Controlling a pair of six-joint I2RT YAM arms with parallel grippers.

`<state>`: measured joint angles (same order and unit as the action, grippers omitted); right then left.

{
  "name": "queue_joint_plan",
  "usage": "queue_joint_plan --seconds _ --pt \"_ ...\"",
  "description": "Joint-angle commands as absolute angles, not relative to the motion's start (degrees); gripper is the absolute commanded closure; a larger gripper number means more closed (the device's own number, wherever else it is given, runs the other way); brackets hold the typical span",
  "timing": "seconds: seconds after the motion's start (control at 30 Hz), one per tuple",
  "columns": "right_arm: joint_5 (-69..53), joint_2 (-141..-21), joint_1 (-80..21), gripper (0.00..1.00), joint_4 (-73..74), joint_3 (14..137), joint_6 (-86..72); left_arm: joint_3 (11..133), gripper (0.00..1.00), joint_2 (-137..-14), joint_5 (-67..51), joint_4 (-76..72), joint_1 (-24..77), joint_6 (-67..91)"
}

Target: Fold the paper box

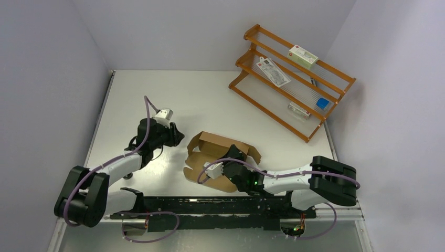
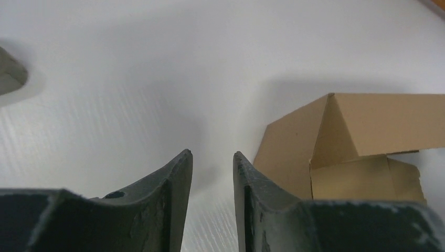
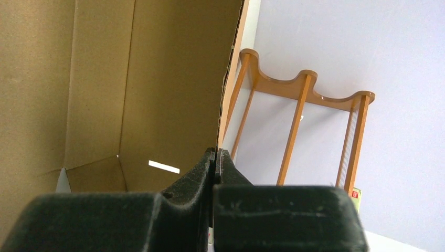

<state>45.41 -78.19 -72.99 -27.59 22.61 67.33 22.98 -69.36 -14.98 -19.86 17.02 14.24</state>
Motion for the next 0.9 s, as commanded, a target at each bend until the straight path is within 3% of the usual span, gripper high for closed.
queue_joint_plan --seconds 0.0,0.47,0.87 --pt "44.6 -78.5 -73.3 1.0 -26.6 23.9 67.7 24.6 0.63 -72.0 -23.6 -23.4 17.0 13.4" --pt "43.9 -80.2 -73.4 1.0 -26.5 25.3 69.3 21.3 0.68 -74.3 -27.9 -30.3 22.1 14.9" --pt "44.4 -81.8 -74.4 1.0 -27.0 25.0 71.2 18.4 0.65 -73.0 -25.6 -31.5 25.2 16.2"
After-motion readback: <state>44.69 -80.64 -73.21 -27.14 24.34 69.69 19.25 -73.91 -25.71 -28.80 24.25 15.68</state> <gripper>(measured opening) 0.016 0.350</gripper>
